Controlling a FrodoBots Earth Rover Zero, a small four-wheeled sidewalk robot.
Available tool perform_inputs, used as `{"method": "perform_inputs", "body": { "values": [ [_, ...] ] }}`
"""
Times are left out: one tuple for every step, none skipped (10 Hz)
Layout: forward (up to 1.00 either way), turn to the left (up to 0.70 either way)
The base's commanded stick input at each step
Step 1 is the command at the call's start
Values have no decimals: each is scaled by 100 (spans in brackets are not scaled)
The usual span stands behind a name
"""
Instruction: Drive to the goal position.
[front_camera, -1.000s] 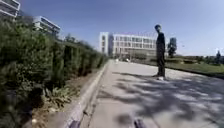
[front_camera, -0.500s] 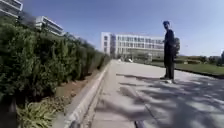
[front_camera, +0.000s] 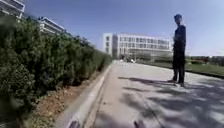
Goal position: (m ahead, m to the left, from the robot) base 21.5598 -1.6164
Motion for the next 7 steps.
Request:
{"method": "perform_inputs", "body": {
  "values": [
    [0,0],
    [0,0],
    [0,-5],
    [0,-13],
    [0,-22],
    [0,-31],
    [0,-70]
  ]
}}
